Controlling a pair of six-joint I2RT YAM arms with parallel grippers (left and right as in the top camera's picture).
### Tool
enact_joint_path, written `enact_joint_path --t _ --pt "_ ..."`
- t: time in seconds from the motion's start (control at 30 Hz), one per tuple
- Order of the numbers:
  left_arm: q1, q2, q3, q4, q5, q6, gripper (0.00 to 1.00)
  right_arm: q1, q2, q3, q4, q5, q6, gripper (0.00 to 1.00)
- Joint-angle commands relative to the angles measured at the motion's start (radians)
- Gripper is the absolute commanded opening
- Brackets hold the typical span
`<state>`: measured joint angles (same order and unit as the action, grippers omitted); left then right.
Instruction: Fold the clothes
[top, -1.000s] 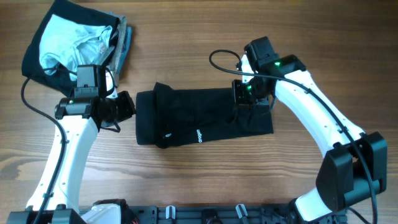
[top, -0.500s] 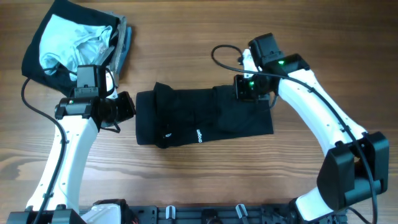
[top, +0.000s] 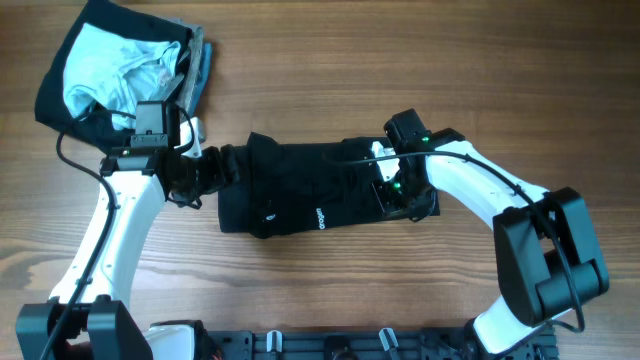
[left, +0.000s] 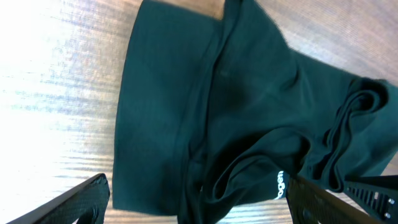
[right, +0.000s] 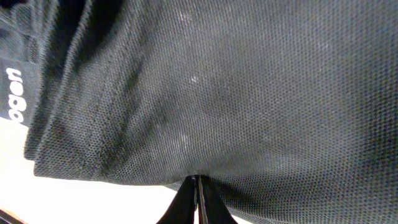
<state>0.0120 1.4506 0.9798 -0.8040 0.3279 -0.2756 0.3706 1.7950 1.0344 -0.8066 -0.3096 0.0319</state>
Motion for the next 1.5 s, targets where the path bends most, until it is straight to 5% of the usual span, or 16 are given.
enact_joint_path --t 0.0,0.17,0.4,0.6,0.83,0.87,1.13,1.27,1.47 --pt "-0.013 0.052 -0.005 0.015 0.031 -0.001 0.9 0.002 -0.016 0.007 0.0 -0.005 0.009 0.04" --pt "-0.009 0.27 -0.005 0.079 0.011 0.016 0.95 0.002 -0.031 0.016 -0.031 -0.005 0.02 0.04" --pt "0.078 0.342 -0.005 0.087 0.053 0.147 0.93 0.002 -0.098 0.034 0.007 -0.001 0.032 0.08" --pt "0.074 0.535 -0.005 0.14 0.425 0.356 0.92 0.002 -0.075 0.019 0.067 0.0 0.031 0.1" --pt "-0.015 0.547 -0.005 0.128 0.381 0.403 0.61 0.002 -0.051 0.019 0.069 0.0 0.032 0.1" --pt "-0.04 0.547 -0.005 0.127 0.331 0.401 0.5 0.002 -0.051 0.019 0.069 -0.001 0.031 0.1" --pt "-0.059 0.547 -0.005 0.099 0.347 0.393 0.83 0.002 0.042 -0.03 0.085 0.048 0.031 0.07" --pt "0.037 0.547 0.015 -0.034 0.25 0.354 0.81 0.002 0.06 -0.03 0.087 0.048 0.031 0.07" --pt "-0.037 0.547 -0.04 0.084 0.353 0.384 0.81 0.002 0.06 -0.03 0.09 0.048 0.031 0.07"
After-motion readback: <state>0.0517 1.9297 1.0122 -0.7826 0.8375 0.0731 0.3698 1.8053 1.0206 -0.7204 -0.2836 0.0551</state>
